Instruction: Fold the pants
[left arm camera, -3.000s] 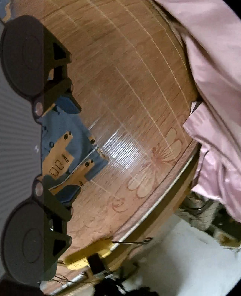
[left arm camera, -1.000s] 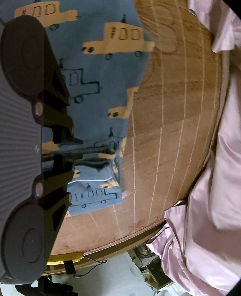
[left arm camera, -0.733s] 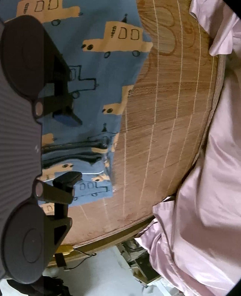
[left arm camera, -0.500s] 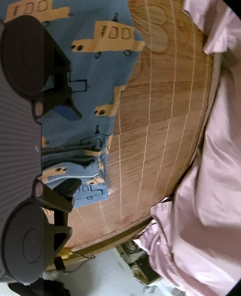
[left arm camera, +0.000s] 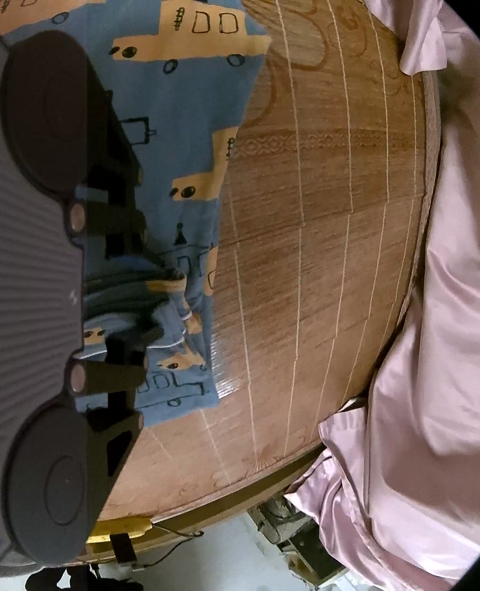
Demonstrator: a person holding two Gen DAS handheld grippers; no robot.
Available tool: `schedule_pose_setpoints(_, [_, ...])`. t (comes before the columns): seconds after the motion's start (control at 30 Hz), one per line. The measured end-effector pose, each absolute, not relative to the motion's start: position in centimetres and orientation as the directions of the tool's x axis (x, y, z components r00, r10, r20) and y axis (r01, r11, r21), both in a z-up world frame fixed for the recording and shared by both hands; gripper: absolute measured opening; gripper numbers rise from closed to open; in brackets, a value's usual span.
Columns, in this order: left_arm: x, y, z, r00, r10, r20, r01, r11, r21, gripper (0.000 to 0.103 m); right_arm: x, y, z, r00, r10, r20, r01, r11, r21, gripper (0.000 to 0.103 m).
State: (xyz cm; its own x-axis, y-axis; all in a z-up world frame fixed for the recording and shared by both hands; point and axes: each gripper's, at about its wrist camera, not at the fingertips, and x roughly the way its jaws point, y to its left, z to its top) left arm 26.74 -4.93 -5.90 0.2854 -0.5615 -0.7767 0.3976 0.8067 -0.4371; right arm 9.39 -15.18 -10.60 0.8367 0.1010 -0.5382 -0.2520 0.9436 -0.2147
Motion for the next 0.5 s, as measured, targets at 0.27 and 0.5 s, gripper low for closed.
schedule_pose_setpoints(0.27, [25.4, -5.9, -5.0, 0.333, -0.504, -0.797, 0.422, 0.835, -0.352, 0.011, 9.5, -15.2, -10.8, 0.837, 0.104, -0.537, -0.252, 0.945, -0.210, 0.019])
schedule_pose_setpoints(0.5, [25.0, -6.1, -4.2, 0.316, -0.485, -0.815, 0.413, 0.844, -0.342, 0.009, 9.0, -15.4, -9.9, 0.837, 0.107, -0.536, -0.258, 0.942, -0.215, 0.018])
